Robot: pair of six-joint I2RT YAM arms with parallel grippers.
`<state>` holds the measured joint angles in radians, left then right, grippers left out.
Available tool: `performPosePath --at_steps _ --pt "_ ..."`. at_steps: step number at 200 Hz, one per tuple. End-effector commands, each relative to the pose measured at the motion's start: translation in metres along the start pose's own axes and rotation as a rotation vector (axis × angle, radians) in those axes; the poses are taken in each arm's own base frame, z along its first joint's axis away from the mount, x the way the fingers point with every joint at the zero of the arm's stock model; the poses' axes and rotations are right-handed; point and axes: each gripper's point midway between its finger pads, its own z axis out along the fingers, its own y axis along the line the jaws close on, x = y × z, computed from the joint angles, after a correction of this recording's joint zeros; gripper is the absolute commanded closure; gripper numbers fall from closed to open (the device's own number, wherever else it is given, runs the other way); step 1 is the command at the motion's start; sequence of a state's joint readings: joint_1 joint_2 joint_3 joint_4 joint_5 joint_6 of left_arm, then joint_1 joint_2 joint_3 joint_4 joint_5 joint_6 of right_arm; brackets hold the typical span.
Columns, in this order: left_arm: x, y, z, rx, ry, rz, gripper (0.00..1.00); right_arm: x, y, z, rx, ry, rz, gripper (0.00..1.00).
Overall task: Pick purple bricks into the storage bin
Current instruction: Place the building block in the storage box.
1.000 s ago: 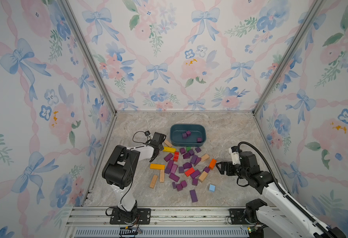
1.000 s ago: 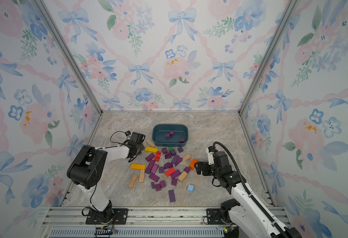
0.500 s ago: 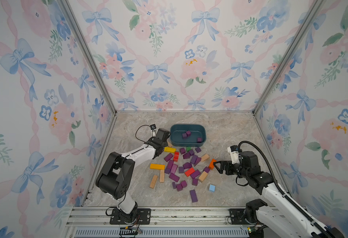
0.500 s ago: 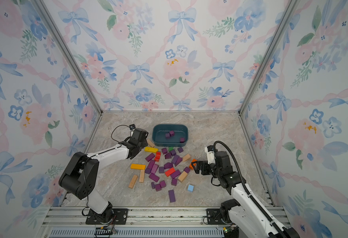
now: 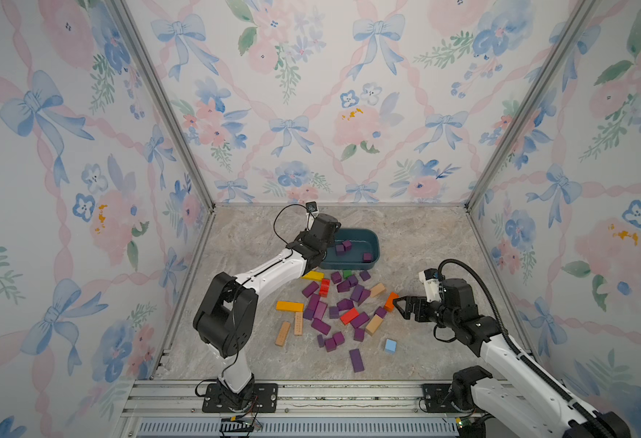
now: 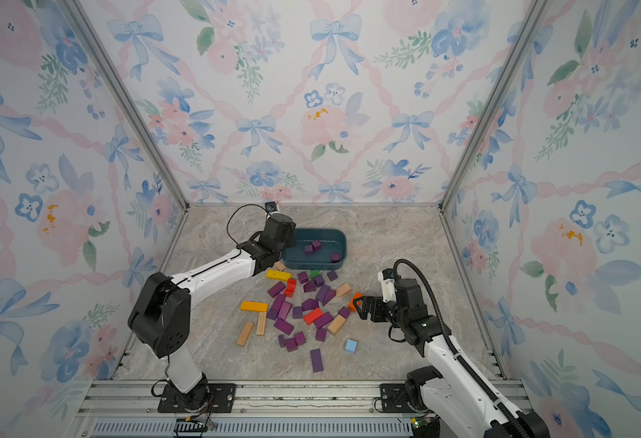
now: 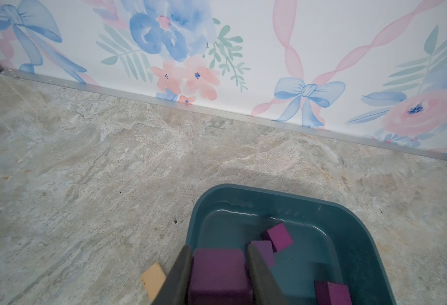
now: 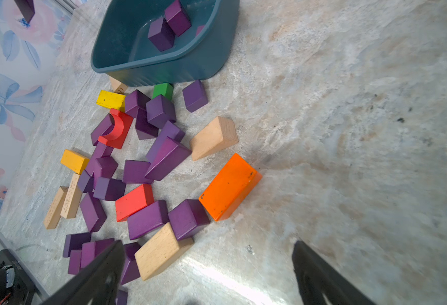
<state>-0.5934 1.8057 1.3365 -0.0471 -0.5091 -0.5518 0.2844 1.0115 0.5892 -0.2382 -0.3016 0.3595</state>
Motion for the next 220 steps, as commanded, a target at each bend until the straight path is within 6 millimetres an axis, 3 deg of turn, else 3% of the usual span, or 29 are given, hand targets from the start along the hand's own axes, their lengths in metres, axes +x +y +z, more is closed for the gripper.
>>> performPosePath --at_steps 1,37,78,105,158,220 --pt "0.010 -0.009 0.022 -0.018 0.021 0.083 0.74 0.005 -0.012 0.005 0.043 0.016 0.023 0.03" --pt "0.015 -0.021 0.050 0.005 0.045 0.105 0.73 0.009 -0.023 0.009 0.086 0.037 0.035 0.03" --pt "0.012 -0.023 0.052 0.009 0.040 0.121 0.23 0.009 -0.023 0.010 0.085 0.042 0.050 0.03" --pt "0.006 -0.017 0.039 -0.001 0.023 0.141 0.15 0.009 -0.025 0.012 0.097 0.055 0.061 0.03" --pt "-0.002 -0.006 -0.007 0.059 -0.008 0.139 0.11 0.005 -0.017 0.025 0.076 0.112 0.069 0.03" --pt "0.008 0.011 -0.091 0.270 -0.156 0.152 0.08 -0.006 0.025 0.039 0.104 0.123 -0.071 0.03"
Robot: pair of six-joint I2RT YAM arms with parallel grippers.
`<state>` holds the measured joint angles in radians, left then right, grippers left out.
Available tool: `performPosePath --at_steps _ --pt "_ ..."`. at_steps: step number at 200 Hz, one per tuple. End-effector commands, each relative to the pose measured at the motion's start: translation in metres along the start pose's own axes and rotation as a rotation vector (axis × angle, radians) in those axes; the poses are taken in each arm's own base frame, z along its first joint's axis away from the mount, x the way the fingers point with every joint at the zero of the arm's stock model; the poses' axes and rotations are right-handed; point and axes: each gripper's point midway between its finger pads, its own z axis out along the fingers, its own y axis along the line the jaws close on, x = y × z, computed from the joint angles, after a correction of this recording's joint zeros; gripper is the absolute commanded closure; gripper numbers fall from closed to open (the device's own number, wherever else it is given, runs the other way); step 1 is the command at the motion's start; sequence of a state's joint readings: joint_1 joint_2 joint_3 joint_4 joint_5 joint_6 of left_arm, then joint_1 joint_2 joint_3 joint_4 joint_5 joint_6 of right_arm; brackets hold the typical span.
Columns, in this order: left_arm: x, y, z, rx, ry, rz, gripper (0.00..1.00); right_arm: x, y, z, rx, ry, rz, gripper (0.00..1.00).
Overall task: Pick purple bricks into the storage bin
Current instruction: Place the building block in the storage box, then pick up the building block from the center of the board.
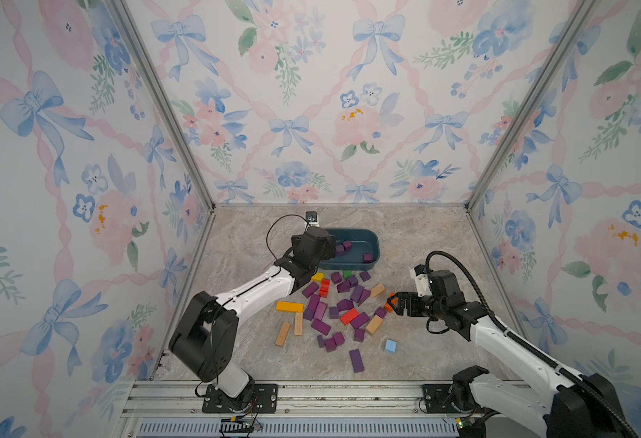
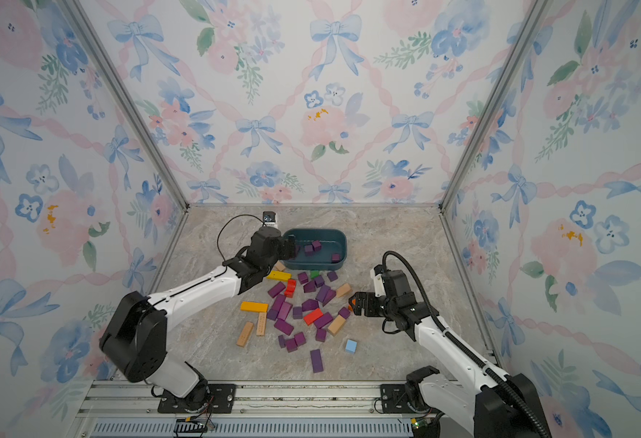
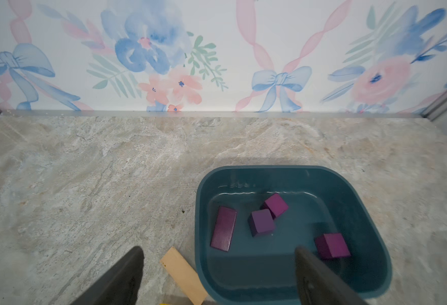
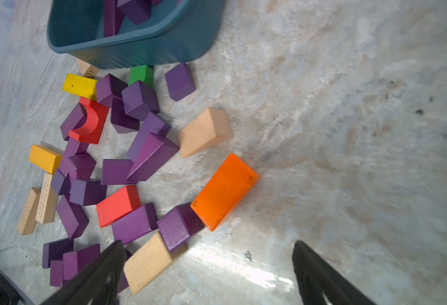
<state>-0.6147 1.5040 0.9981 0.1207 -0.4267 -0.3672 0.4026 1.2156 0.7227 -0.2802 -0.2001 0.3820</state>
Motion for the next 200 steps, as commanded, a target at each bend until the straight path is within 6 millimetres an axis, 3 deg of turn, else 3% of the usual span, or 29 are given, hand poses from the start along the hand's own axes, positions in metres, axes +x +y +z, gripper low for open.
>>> performPosePath --at_steps 1,20,24,49,101,129,166,200 --pt "-0.005 -0.009 -0.028 0.130 -0.094 0.019 0.08 -0.008 0.012 0.007 0.042 0.011 -0.038 0.03" --pt "0.002 -0.007 -0.055 0.204 -0.167 0.012 0.05 -0.011 0.025 0.016 0.046 0.025 -0.066 0.03" --pt "0.014 -0.002 -0.058 0.203 -0.159 0.017 0.05 -0.012 0.027 0.018 0.049 0.028 -0.072 0.03" --pt "0.032 0.004 -0.078 0.237 -0.176 0.019 0.04 -0.015 0.040 0.032 0.060 0.053 -0.083 0.00" --pt "0.078 -0.008 -0.104 0.346 -0.176 0.135 0.02 -0.020 0.070 0.064 0.044 0.104 -0.128 0.10" --pt "0.097 -0.006 -0.110 0.375 -0.174 0.151 0.02 -0.013 0.070 0.079 0.088 0.165 -0.118 0.19" --pt "0.107 -0.011 -0.123 0.446 -0.209 0.170 0.02 0.008 0.053 0.071 0.190 0.214 -0.113 0.21" --pt "0.111 -0.010 -0.131 0.478 -0.247 0.187 0.02 0.029 0.051 0.049 0.235 0.235 -0.127 0.25"
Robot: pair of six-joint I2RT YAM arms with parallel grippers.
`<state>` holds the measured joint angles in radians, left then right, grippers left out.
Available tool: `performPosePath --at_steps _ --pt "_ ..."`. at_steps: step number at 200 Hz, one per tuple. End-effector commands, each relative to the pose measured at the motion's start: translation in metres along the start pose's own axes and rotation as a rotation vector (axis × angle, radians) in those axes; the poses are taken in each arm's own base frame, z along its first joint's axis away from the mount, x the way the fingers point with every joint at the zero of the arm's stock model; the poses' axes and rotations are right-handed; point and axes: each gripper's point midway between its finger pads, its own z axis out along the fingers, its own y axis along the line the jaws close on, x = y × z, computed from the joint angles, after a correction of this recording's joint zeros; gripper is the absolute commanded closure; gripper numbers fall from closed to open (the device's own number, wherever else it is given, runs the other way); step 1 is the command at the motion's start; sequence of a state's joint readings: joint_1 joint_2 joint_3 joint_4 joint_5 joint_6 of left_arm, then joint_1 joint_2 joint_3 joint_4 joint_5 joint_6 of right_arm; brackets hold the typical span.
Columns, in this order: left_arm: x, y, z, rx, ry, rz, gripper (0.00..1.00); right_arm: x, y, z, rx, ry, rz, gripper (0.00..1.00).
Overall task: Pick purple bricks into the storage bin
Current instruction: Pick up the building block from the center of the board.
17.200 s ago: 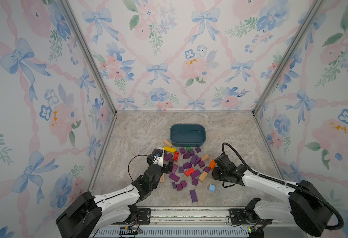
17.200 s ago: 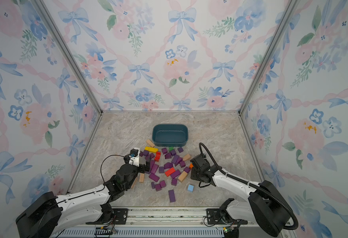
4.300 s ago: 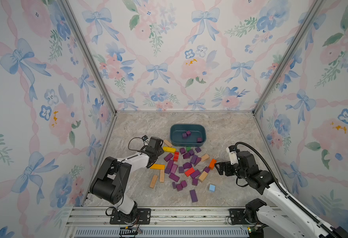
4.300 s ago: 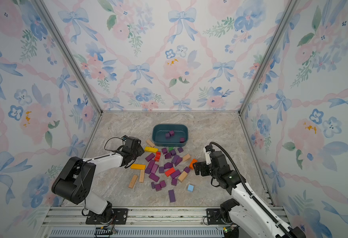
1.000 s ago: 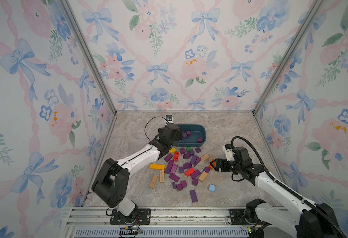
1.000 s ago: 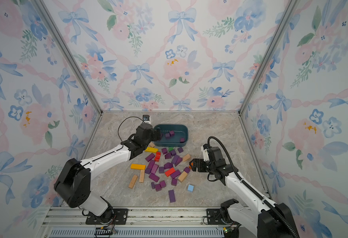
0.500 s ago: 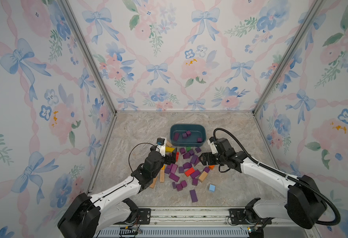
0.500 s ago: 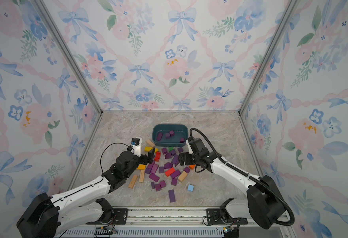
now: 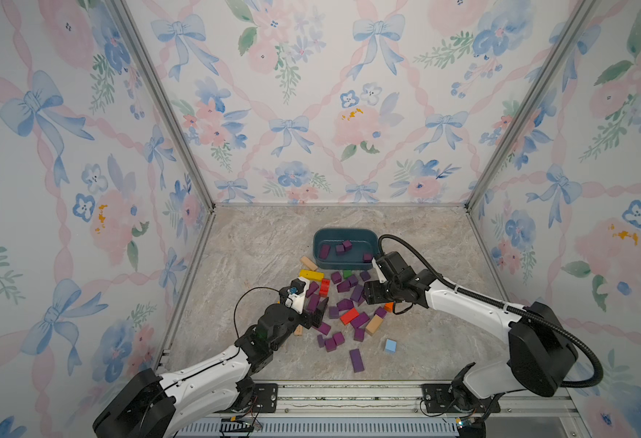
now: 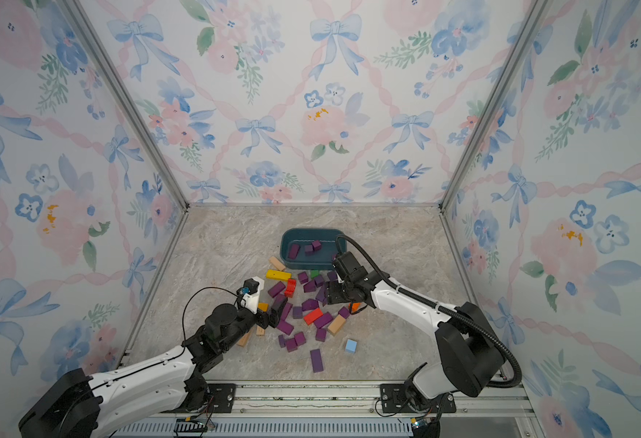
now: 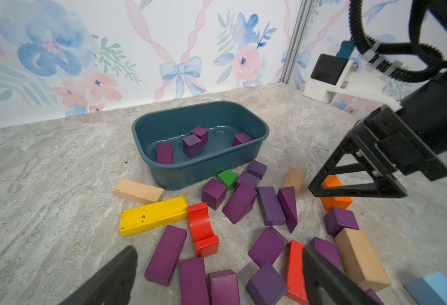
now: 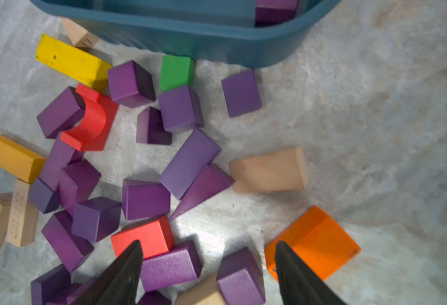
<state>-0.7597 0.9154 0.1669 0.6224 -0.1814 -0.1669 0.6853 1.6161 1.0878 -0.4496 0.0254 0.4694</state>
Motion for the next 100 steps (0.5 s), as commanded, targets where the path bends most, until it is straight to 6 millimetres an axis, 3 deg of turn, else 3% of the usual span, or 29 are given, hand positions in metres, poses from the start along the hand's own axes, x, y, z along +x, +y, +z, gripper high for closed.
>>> performPosePath --at_steps 1,40,100 --pt "-0.009 -0.008 -0.006 0.048 -0.068 0.033 0.02 0.030 -0.010 -0.008 0.084 0.063 0.003 0.25" --pt "-0.006 -0.009 -0.009 0.062 -0.090 0.028 0.02 0.044 0.002 -0.013 0.065 0.087 0.017 0.35" --pt "-0.001 -0.004 -0.010 0.037 -0.082 0.020 0.02 0.055 0.002 -0.008 0.087 0.107 0.077 0.36"
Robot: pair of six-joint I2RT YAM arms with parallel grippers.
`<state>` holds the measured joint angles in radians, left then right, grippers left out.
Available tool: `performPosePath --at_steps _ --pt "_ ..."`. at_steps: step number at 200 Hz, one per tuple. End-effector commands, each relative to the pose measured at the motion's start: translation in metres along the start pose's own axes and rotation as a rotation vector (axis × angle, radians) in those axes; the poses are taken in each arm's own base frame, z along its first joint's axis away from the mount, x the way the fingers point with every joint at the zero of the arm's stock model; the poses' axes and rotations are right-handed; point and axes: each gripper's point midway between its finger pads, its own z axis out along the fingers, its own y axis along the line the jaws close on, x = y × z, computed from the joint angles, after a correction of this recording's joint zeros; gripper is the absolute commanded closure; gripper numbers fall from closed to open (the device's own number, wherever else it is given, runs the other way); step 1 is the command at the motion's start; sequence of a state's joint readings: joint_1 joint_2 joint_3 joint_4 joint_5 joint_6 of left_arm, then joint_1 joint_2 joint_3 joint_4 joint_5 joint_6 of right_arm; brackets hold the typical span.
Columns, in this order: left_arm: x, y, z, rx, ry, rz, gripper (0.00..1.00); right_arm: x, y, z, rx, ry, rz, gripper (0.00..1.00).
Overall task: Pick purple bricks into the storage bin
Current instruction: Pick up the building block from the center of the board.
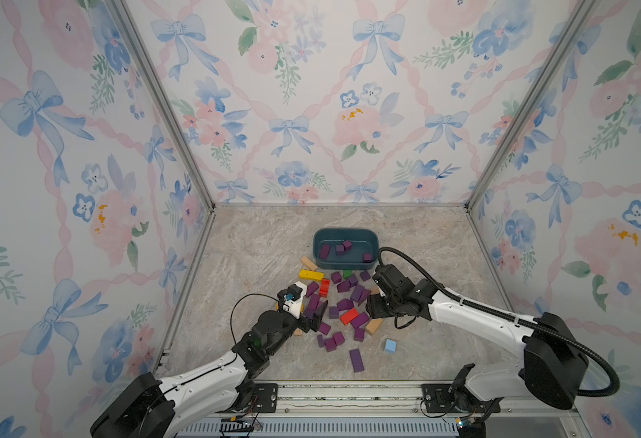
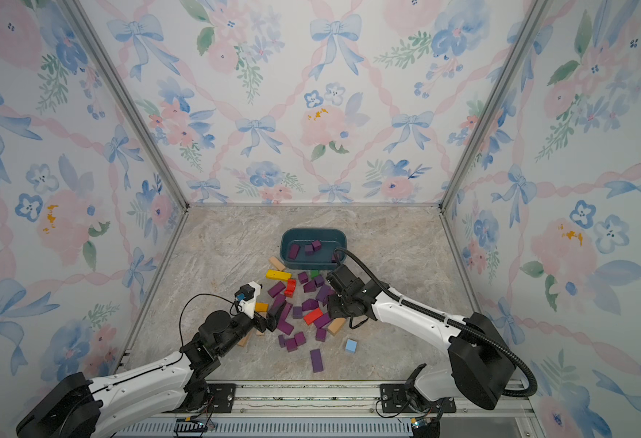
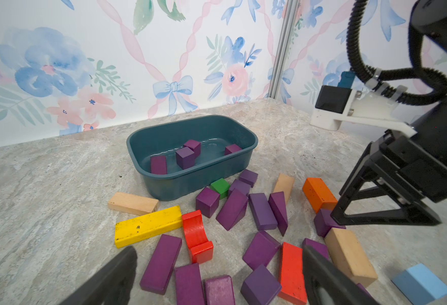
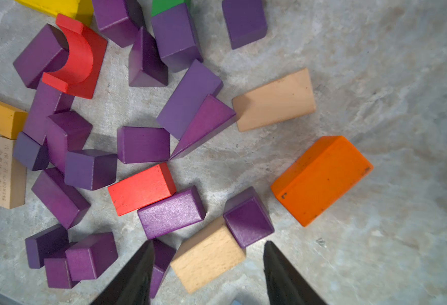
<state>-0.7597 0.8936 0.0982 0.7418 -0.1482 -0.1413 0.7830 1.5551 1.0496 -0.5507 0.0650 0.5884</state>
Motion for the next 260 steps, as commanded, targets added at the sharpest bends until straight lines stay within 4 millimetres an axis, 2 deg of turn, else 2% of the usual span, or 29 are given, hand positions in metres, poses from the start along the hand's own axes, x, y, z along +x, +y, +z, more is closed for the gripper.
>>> performPosePath --at_steps 1,72,134,220,247,250,260 --pt "0.000 0.000 -0.002 -0.004 -0.015 0.006 0.02 0.015 -0.010 0.008 0.053 0.041 0.050 0.36" --pt "0.003 0.004 -0.001 -0.027 -0.009 -0.002 0.02 0.025 -0.018 0.022 0.071 0.061 0.156 0.35" --pt "0.004 0.006 0.000 -0.038 -0.007 -0.009 0.02 0.019 -0.017 0.031 0.035 0.032 0.241 0.45" --pt "0.005 0.009 -0.001 -0.054 -0.007 -0.005 0.02 0.019 -0.029 0.045 0.064 0.043 0.306 0.49" --pt "0.007 0.010 0.000 -0.060 0.003 -0.004 0.02 0.014 -0.029 0.042 0.075 0.038 0.285 0.49" --pt "0.008 0.010 0.000 -0.061 0.004 -0.004 0.02 0.017 -0.032 0.048 0.092 0.054 0.280 0.49" --pt "0.008 0.010 0.000 -0.059 0.005 -0.005 0.02 0.018 -0.034 0.050 0.106 0.060 0.271 0.49"
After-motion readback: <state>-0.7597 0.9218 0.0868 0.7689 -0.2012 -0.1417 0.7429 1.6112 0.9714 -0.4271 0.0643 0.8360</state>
